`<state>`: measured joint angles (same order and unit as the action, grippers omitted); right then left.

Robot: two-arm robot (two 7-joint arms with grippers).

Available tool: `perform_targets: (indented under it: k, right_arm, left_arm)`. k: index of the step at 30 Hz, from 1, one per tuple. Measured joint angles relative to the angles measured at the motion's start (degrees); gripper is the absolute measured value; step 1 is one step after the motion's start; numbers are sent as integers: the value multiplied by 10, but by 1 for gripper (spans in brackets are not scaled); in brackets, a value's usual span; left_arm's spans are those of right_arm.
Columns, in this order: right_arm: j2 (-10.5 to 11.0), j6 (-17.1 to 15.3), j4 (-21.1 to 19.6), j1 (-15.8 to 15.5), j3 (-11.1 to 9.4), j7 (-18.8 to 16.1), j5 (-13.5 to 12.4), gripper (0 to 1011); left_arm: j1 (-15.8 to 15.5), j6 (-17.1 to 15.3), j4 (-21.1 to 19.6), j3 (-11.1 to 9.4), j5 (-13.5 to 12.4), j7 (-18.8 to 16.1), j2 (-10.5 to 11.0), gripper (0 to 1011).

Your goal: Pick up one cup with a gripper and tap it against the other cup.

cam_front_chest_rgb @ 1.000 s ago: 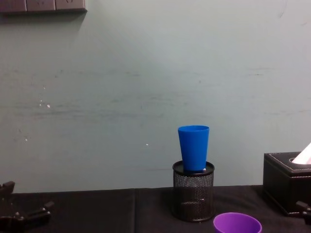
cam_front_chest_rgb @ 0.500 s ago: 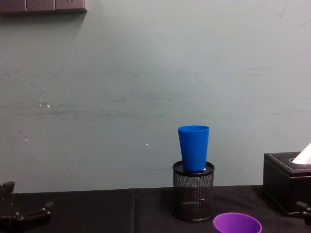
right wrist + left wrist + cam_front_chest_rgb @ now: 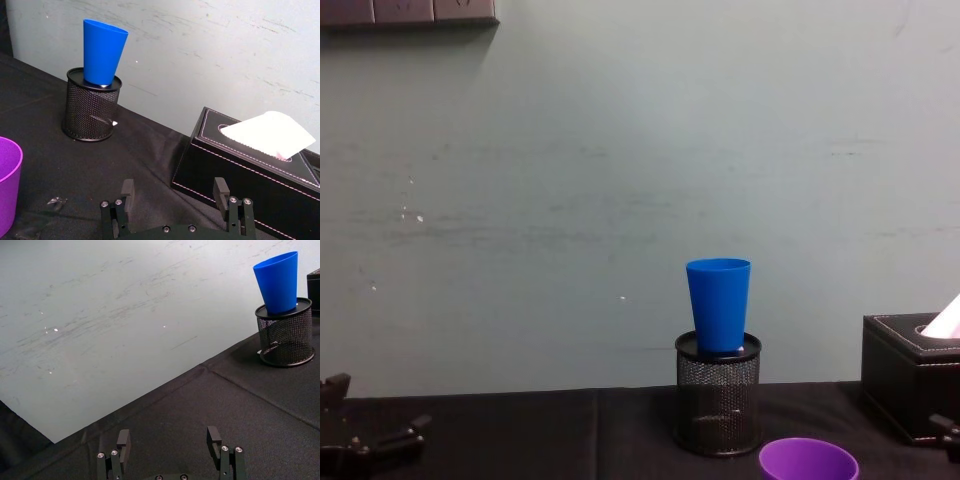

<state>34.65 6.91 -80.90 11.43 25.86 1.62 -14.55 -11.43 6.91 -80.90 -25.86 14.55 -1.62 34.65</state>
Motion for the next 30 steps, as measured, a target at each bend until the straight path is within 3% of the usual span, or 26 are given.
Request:
perform_targets:
  k: [11, 23, 26, 30]
  right_arm:
    - [0, 0, 0, 0, 0, 0, 0, 1003]
    - [-7, 22, -29, -11, -28, -5, 6, 1003]
    - [-2, 22, -43, -23, -37, -13, -5, 1003]
    - [17, 22, -72, -55, -54, -53, -41, 1003]
  left_arm:
    - [0, 0, 0, 0, 0, 0, 0, 1000]
    - [0, 0, 0, 0, 0, 0, 0, 1000]
    - [0, 0, 0, 0, 0, 0, 0, 1000]
    - [0, 0, 0, 0, 0, 0, 0, 1000]
